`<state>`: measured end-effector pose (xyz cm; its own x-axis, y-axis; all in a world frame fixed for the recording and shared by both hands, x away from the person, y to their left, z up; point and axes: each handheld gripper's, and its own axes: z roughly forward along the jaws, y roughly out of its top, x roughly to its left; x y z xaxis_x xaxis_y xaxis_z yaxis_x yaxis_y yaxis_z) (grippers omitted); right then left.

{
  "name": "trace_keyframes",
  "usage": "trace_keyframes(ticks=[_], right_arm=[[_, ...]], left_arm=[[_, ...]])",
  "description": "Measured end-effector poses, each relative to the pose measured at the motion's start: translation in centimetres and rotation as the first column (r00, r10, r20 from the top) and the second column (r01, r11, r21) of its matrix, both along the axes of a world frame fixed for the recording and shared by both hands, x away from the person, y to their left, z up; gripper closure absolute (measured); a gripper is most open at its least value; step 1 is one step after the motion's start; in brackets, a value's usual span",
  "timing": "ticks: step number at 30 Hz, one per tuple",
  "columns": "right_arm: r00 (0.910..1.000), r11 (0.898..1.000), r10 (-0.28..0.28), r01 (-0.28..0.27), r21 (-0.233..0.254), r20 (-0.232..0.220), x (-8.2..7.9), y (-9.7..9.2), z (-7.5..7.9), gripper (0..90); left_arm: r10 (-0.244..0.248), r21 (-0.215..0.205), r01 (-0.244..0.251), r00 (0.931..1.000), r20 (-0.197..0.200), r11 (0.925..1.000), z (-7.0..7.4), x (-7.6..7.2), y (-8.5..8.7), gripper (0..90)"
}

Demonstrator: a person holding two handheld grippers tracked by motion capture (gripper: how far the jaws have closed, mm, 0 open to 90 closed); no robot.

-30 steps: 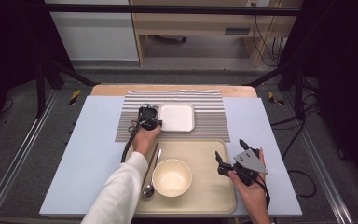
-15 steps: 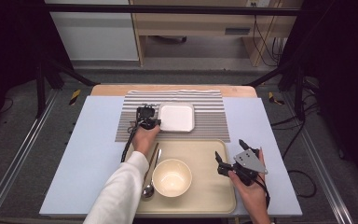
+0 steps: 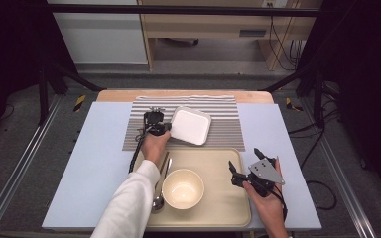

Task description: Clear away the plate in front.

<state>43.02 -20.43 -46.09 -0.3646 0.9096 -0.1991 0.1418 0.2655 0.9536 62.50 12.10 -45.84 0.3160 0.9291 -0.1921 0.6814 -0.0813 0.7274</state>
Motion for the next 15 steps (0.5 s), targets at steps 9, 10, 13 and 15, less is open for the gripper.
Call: trace_keyframes(ticks=[9, 10, 13, 15], right_arm=[[1.0000, 1.000, -0.002, 0.002, 0.002, 0.001, 0.0, 0.0, 0.0, 7.7], [1.0000, 1.000, -0.002, 0.002, 0.002, 0.000, 0.0, 0.0, 0.0, 7.8], [1.0000, 1.000, -0.002, 0.002, 0.002, 0.001, 0.0, 0.0, 0.0, 7.7], [1.0000, 1.000, -0.001, 0.001, 0.000, 0.002, 0.0, -0.1, 0.0, 7.8]], left_arm=[[-0.010, -0.007, 0.010, 0.9996, 0.027, 0.9999, 0.9, -0.3, 0.3, 88.8], [-0.011, -0.003, 0.011, 0.9994, 0.034, 0.9999, 1.0, -0.4, 0.4, 88.8], [-0.016, 0.014, 0.015, 0.9988, 0.047, 0.9998, 1.3, -0.5, 0.5, 88.8], [-0.018, 0.023, 0.016, 0.9981, 0.059, 0.9996, 1.6, -0.6, 0.7, 88.8]])
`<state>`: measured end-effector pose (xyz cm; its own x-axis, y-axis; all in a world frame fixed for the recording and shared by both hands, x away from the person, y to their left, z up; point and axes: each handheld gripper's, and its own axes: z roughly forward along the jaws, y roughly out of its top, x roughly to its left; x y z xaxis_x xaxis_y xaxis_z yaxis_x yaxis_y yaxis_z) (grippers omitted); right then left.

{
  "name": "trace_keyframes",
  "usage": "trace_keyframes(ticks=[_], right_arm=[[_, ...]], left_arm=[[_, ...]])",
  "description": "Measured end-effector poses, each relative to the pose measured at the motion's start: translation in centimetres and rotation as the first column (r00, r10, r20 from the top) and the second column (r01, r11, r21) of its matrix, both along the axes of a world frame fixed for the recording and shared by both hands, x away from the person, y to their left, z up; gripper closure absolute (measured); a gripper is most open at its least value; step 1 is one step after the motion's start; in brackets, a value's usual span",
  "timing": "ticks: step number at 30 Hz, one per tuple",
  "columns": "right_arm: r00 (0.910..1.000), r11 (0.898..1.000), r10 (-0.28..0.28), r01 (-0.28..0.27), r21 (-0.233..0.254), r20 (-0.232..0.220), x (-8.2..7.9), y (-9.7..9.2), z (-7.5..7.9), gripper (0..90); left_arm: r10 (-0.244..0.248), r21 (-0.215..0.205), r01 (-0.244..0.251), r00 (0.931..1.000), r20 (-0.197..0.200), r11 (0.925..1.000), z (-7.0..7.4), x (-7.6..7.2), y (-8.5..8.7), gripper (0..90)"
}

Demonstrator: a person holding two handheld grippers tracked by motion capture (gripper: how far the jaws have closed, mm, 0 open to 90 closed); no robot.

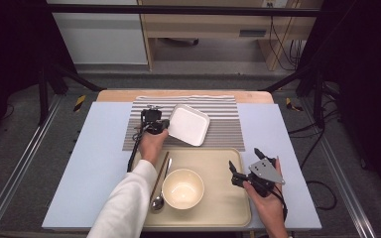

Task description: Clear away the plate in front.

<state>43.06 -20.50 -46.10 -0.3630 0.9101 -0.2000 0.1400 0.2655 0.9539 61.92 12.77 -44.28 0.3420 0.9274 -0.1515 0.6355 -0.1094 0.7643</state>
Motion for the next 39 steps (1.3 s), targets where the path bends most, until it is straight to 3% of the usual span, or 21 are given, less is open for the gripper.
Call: trace_keyframes(ticks=[12, 20, 26, 28, 32, 39], right_arm=[[1.0000, 1.000, -0.003, 0.003, 0.001, 0.000, 0.0, 0.0, 0.0, 7.7], [1.0000, 1.000, 0.000, 0.000, 0.004, 0.004, 0.0, 0.1, 0.1, 7.7], [1.0000, 0.997, 0.008, -0.008, 0.077, -0.002, -0.1, 0.6, 0.5, 7.6], [0.9997, 0.992, 0.024, -0.023, 0.125, -0.001, -0.2, 1.4, 1.0, 8.0], [0.9979, 0.982, 0.064, -0.064, 0.177, 0.004, -0.1, 3.2, 2.3, 11.8], [0.9932, 0.974, 0.116, -0.114, 0.196, 0.000, 0.8, 6.0, 3.3, 13.8]], left_arm=[[-0.020, -0.023, 0.022, 0.9974, 0.069, 0.9995, 1.9, -1.2, 0.4, 88.8], [-0.070, -0.025, 0.073, 0.9905, 0.118, 0.9970, 3.8, -3.2, 0.2, 88.8], [-0.101, -0.048, 0.111, 0.9809, 0.166, 0.9927, 5.2, -5.6, 0.5, 88.8], [-0.107, -0.065, 0.120, 0.9777, 0.181, 0.9906, 5.5, -6.7, 0.7, 88.8], [-0.114, -0.082, 0.133, 0.9725, 0.203, 0.9877, 5.9, -7.9, 1.2, 88.8], [-0.118, -0.084, 0.141, 0.9649, 0.235, 0.9864, 6.1, -9.1, 1.9, 88.8]])
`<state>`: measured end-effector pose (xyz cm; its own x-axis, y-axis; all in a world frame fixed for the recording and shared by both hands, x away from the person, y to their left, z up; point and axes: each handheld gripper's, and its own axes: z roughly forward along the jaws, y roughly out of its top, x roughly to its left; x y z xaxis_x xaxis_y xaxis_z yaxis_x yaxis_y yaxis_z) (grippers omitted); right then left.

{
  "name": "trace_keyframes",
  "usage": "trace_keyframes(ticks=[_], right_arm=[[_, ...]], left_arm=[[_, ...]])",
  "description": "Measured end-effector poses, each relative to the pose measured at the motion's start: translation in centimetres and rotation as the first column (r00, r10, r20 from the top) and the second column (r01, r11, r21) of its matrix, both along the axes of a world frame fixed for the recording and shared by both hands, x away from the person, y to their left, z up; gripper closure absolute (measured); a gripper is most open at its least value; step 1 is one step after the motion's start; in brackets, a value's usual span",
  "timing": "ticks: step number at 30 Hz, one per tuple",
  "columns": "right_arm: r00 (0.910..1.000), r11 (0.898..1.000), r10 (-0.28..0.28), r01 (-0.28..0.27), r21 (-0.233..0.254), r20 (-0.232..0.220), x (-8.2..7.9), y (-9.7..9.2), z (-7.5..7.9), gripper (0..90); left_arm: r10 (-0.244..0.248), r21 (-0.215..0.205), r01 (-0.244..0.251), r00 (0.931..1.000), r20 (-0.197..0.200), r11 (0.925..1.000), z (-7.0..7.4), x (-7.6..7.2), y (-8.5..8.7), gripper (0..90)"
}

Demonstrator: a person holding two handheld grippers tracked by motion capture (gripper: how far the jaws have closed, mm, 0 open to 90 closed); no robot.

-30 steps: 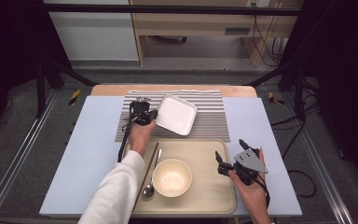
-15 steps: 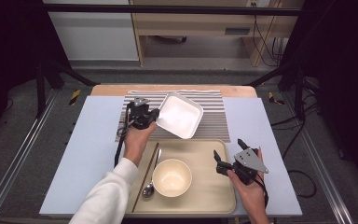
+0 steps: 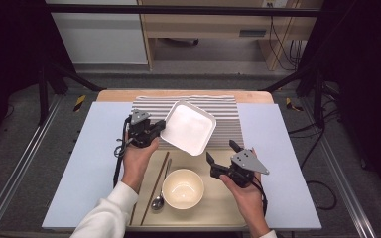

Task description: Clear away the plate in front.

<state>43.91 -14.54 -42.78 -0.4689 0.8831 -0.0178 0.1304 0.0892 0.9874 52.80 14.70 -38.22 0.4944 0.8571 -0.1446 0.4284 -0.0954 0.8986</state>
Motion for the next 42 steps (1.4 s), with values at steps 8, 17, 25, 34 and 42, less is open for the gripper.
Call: trace_keyframes(ticks=[8, 17, 25, 34, 42], right_arm=[[0.9976, 0.998, 0.019, -0.016, 0.057, -0.066, 0.7, 0.8, -0.3, 12.8], [0.9902, 0.991, 0.060, -0.045, 0.123, -0.126, 2.0, 1.4, -1.4, 10.7], [0.9791, 0.975, 0.093, -0.053, 0.214, -0.181, 3.1, 1.6, -2.0, 18.0], [0.9746, 0.974, 0.086, -0.039, 0.223, -0.207, 3.3, 2.2, -2.1, 41.4], [0.9756, 0.978, 0.015, 0.031, 0.205, -0.219, 3.6, 1.7, -1.4, 65.5]], left_arm=[[-0.007, 0.002, 0.007, 0.9999, 0.016, 1.0000, -0.1, -0.5, 0.0, 88.8], [-0.015, -0.001, 0.015, 0.9985, 0.052, 0.9999, 0.3, -1.3, 0.0, 88.8], [-0.018, -0.020, 0.019, 0.9984, 0.054, 0.9996, -0.2, -1.6, 0.2, 88.8], [-0.003, -0.037, 0.005, 0.9981, 0.062, 0.9993, -0.6, -1.6, -0.4, 88.8], [0.027, -0.071, -0.025, 0.9988, 0.040, 0.9972, -1.7, -2.2, -0.4, 88.5]])
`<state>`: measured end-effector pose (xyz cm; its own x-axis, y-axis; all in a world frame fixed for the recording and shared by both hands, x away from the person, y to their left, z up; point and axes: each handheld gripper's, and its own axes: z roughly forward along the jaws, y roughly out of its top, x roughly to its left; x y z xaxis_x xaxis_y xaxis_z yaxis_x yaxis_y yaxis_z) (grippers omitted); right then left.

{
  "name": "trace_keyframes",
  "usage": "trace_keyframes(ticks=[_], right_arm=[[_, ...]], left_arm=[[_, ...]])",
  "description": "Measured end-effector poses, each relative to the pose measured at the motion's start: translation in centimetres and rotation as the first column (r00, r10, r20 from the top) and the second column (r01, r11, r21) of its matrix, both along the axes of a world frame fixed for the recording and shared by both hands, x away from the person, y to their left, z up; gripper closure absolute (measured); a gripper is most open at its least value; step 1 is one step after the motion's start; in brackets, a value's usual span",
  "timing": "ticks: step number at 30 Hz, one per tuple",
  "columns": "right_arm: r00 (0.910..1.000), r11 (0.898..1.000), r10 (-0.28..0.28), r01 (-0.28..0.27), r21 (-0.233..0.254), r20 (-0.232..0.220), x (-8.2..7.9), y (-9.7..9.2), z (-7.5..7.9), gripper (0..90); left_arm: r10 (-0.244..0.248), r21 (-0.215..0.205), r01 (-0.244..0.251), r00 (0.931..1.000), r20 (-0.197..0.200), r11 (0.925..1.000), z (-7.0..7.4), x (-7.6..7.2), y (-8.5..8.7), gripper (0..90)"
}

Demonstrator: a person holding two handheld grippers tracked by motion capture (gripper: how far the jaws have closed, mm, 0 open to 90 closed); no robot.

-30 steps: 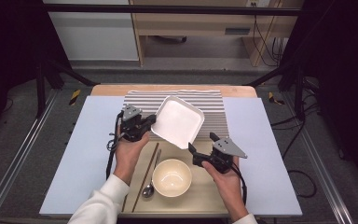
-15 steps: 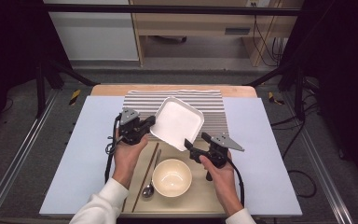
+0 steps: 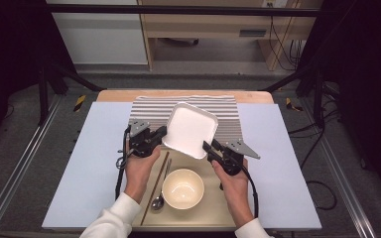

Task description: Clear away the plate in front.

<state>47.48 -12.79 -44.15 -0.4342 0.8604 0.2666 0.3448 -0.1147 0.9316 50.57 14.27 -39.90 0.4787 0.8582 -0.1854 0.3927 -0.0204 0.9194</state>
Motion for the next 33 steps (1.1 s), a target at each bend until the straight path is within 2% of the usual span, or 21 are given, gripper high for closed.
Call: trace_keyframes(ticks=[2, 6, 7, 8, 14, 16, 18, 20, 22, 24, 27, 28, 29, 30, 31, 32, 33], right_arm=[[0.9999, 1.000, -0.011, 0.011, -0.001, -0.007, 0.3, -0.1, 0.3, 70.8], [0.9989, 0.999, -0.044, 0.044, -0.017, 0.016, 0.7, -0.4, 0.9, 81.0], [0.9989, 0.999, -0.044, 0.044, -0.017, 0.016, 0.7, -0.4, 0.9, 81.0], [0.9974, 0.998, -0.066, 0.067, -0.018, 0.029, 0.7, -0.6, 1.3, 85.7], [0.9959, 0.996, -0.081, 0.083, -0.037, 0.039, 0.5, -1.0, 2.4, 88.6], [0.9948, 0.995, -0.089, 0.091, -0.046, 0.049, 0.3, -1.0, 2.8, 88.9], [0.9943, 0.994, -0.091, 0.093, -0.051, 0.055, 0.3, -1.2, 3.2, 89.1], [0.9945, 0.994, -0.095, 0.097, -0.049, 0.044, 0.3, -1.5, 3.5, 89.2], [0.9941, 0.994, -0.107, 0.108, -0.030, 0.015, 0.7, -2.2, 3.8, 89.3], [0.9913, 0.992, -0.129, 0.128, -0.017, -0.026, 1.2, -3.4, 3.8, 89.3], [0.9806, 0.984, -0.175, 0.170, -0.060, -0.089, 1.9, -5.3, 3.7, 89.3], [0.9766, 0.982, -0.183, 0.177, -0.063, -0.113, 2.0, -5.8, 3.6, 89.4], [0.9708, 0.981, -0.191, 0.182, -0.069, -0.146, 2.1, -6.4, 3.5, 89.4], [0.9672, 0.981, -0.191, 0.182, -0.073, -0.167, 2.2, -6.6, 3.4, 89.4], [0.9620, 0.981, -0.191, 0.179, -0.077, -0.195, 2.2, -6.9, 3.3, 89.4], [0.9562, 0.981, -0.190, 0.176, -0.081, -0.223, 2.1, -7.1, 3.2, 89.4], [0.9536, 0.981, -0.187, 0.172, -0.085, -0.236, 2.1, -7.3, 3.1, 89.4]], left_arm=[[0.000, 0.000, 0.000, 1.0000, 0.001, 1.0000, -0.2, -0.2, 0.0, 88.0], [-0.023, -0.005, 0.023, 0.9993, -0.029, 0.9997, -0.6, -0.5, -0.1, 86.8], [-0.033, -0.008, 0.032, 0.9986, -0.043, 0.9994, -0.9, -0.7, -0.2, 86.8], [-0.041, -0.025, 0.040, 0.9980, -0.048, 0.9989, -1.3, -1.0, -0.4, 85.7], [-0.066, -0.059, 0.063, 0.9964, -0.053, 0.9963, -1.8, -1.6, -0.6, 84.1], [-0.087, -0.070, 0.084, 0.9950, -0.048, 0.9940, -1.6, -1.8, -0.6, 83.4], [-0.116, -0.051, 0.115, 0.9930, -0.022, 0.9921, -1.4, -2.1, -0.8, 81.1], [-0.126, -0.039, 0.126, 0.9920, 0.005, 0.9912, -1.1, -2.5, -0.7, 73.8], [-0.127, -0.033, 0.128, 0.9915, 0.029, 0.9913, -0.8, -3.0, -0.4, 62.3], [-0.126, -0.044, 0.127, 0.9912, 0.041, 0.9909, -0.5, -3.5, 0.3, 51.3], [-0.079, 0.009, 0.078, 0.9924, 0.095, 0.9969, -0.2, -4.1, 2.1, 41.2], [-0.079, 0.009, 0.078, 0.9924, 0.095, 0.9969, -0.2, -4.1, 2.1, 39.4], [-0.031, 0.074, 0.021, 0.9909, 0.131, 0.9970, 0.0, -4.3, 3.5, 37.8], [-0.013, 0.115, -0.004, 0.9898, 0.142, 0.9934, 0.1, -4.4, 4.3, 36.8], [-0.013, 0.115, -0.004, 0.9898, 0.142, 0.9934, 0.1, -4.4, 4.3, 35.4], [0.034, 0.173, -0.066, 0.9829, 0.181, 0.9827, -0.1, -4.9, 5.8, 34.4], [0.034, 0.173, -0.066, 0.9829, 0.181, 0.9827, -0.1, -4.9, 5.8, 34.0]])
